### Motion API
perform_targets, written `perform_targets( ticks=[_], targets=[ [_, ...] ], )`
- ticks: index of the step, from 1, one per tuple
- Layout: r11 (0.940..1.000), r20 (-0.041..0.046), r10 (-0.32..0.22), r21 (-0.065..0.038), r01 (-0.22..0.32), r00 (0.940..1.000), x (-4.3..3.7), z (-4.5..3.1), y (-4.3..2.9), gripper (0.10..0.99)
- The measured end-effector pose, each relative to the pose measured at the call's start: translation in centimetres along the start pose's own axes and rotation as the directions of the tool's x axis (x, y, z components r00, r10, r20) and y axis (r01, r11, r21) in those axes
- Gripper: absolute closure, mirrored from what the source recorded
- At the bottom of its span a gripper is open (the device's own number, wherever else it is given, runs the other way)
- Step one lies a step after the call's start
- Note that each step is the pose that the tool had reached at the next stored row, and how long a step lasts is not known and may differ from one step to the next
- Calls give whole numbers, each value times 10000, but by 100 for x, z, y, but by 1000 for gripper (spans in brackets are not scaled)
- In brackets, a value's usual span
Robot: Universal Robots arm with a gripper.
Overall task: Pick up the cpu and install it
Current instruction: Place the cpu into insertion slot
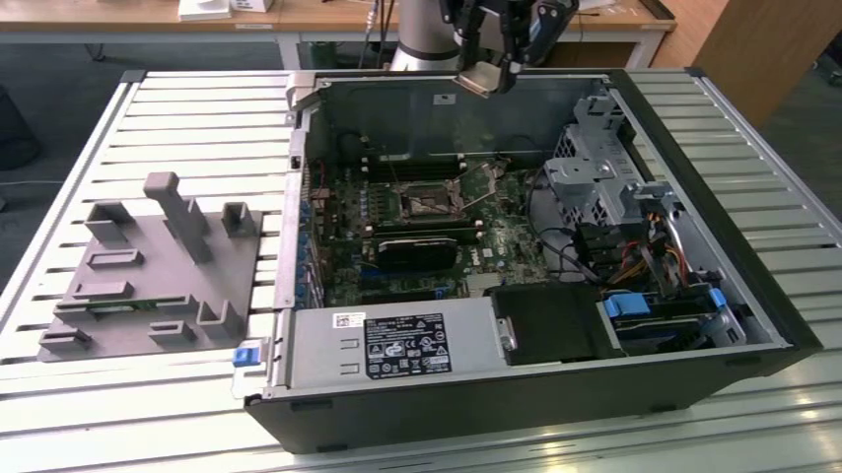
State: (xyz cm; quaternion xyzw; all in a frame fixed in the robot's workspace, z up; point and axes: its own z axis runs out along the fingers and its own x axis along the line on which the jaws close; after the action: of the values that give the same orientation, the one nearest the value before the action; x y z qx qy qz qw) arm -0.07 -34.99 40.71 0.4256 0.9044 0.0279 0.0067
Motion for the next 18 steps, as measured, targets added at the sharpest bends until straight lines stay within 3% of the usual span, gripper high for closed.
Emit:
perform_targets(
  ticks=[10, 18],
  targets=[
    [9986, 29, 531, -9, -531, 9986, 64, 1, -78, 553],
    [9872, 88, 1592, -26, -1592, 9872, 66, 9, -82, 553]
  ],
)
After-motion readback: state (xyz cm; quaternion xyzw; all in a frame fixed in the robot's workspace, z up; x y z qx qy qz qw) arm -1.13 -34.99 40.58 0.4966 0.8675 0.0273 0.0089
